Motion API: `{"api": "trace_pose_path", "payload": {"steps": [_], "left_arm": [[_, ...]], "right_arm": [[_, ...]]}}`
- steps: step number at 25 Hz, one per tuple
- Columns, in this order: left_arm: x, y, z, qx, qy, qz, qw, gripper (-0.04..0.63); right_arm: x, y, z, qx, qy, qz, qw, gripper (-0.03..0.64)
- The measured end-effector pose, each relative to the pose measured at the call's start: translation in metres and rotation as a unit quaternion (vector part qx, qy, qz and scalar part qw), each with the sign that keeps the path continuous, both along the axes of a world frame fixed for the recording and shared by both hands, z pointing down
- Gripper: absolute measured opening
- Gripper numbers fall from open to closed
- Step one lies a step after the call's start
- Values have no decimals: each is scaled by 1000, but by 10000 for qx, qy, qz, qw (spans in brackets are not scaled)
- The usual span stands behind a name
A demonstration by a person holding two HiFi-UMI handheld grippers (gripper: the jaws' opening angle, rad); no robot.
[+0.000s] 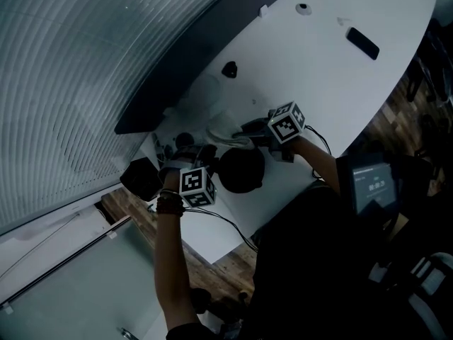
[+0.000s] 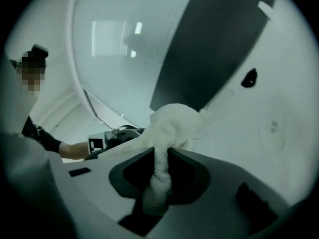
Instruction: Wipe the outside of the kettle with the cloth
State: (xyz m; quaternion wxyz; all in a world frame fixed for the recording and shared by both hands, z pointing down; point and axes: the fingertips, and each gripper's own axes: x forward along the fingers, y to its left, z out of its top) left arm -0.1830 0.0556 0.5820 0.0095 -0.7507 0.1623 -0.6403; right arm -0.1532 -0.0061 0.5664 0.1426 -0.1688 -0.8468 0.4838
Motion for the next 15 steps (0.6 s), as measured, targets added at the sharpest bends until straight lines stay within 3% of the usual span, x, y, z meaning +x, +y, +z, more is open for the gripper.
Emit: {"api": "trace_pose_path", "payload": {"steps": [4,6,8,11,15], "left_arm": [[2,0,-1,-6,16,-32,10000,135],[2,-1,-2,-19,10,-33,10000,135],[3,-1,-3,-24,29,-13,10000,135],[5,1,-3,-17,21,13,10000,135],[2,-1,-2,17,23,8,10000,135]], "right_arm": [[14,-2,63,-610,1102,323,9915,71],[23,-3,79,-898,1317,516,9859,71],[26,-4,79,-875,1264,599,9863,71],[24,-13,52,-420,698,566,9951,71],[3,-26,-32,-414,-911,400,9942,71]]}}
